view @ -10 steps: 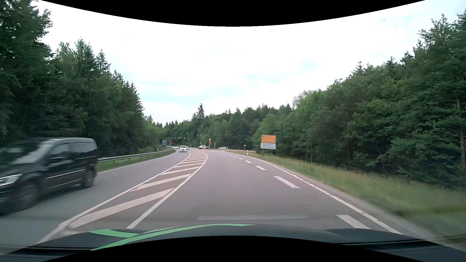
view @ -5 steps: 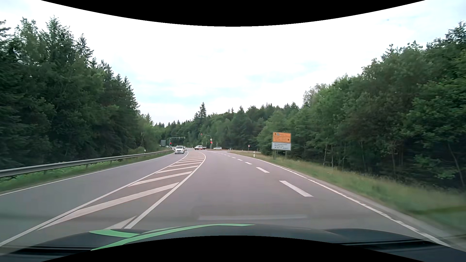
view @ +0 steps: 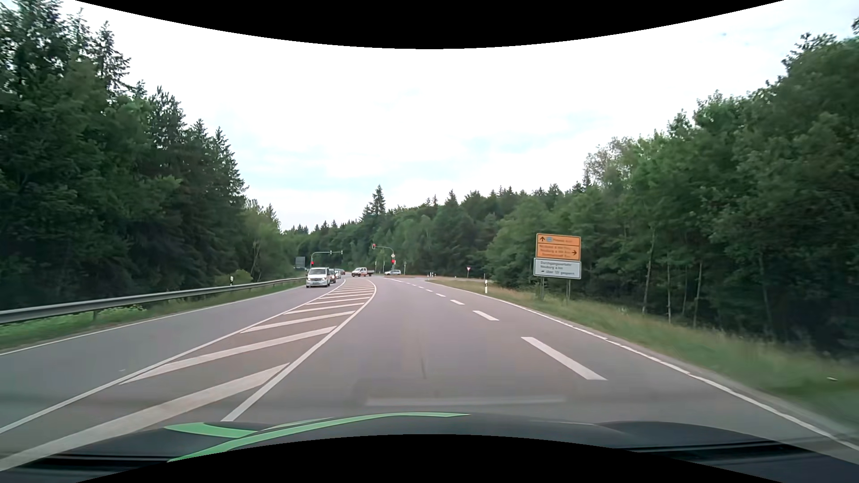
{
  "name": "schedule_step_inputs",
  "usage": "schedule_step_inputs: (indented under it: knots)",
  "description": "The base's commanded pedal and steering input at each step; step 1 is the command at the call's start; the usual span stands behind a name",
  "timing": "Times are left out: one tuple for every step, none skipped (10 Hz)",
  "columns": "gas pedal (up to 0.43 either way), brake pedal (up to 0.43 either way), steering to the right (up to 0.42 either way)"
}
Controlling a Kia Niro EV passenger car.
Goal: Follow the waypoints while adhering to traffic rules and regulations
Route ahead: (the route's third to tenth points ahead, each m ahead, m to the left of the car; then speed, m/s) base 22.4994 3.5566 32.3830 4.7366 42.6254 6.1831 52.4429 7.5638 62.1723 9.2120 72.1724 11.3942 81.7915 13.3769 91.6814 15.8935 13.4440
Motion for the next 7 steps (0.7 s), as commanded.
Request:
schedule_step_inputs:
  knots:
    - [0.000, 0.226, -0.014]
    - [0.000, 0.226, -0.015]
    - [0.000, 0.232, -0.016]
    - [0.000, 0.232, -0.016]
    - [0.000, 0.232, -0.017]
    - [0.000, 0.232, -0.017]
    - [0.000, 0.232, -0.017]
